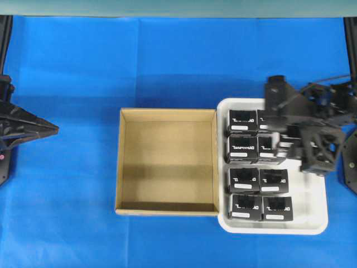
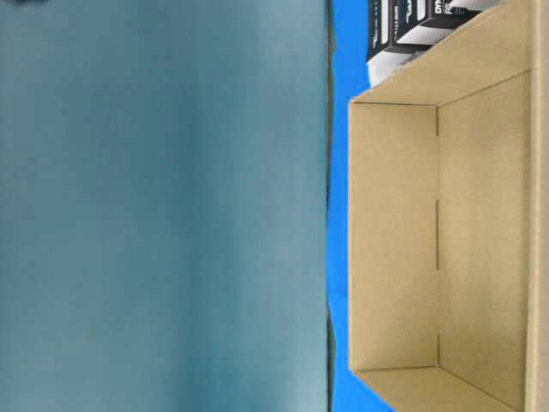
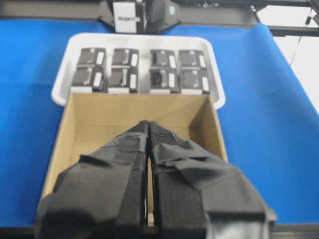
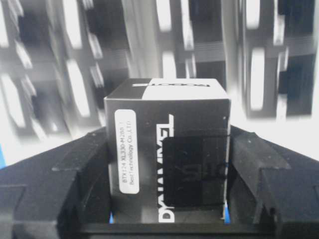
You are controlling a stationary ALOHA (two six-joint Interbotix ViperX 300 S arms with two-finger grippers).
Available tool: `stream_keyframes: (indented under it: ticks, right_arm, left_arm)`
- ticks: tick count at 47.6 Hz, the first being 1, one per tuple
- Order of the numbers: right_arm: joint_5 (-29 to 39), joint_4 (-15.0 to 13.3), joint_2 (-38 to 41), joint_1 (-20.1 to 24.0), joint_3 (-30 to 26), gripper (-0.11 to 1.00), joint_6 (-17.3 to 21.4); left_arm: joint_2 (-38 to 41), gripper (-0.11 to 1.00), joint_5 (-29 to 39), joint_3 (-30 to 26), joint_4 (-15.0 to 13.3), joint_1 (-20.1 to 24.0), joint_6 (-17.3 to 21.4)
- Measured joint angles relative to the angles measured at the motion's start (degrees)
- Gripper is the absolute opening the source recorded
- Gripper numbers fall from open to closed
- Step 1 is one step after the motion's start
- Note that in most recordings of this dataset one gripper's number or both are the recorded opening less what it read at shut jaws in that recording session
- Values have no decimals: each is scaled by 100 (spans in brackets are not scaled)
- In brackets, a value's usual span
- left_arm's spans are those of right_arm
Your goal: Pick the box from inside the cardboard box.
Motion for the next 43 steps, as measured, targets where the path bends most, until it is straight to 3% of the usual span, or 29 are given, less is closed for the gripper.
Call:
stream_keyframes:
  ticks: [16,26,43]
  right_arm:
    - [-747,-316,-334,0,1107,62,-44]
    - [-1037,-615,-325,0,1406,62,-44]
    - [-1688,-633,-132,0,1626,62,26]
  left_arm:
    - [0,2,9,0,0,0,0]
    - [0,2,-35,-9,0,0,0]
    - [0,2,-79,-9,0,0,0]
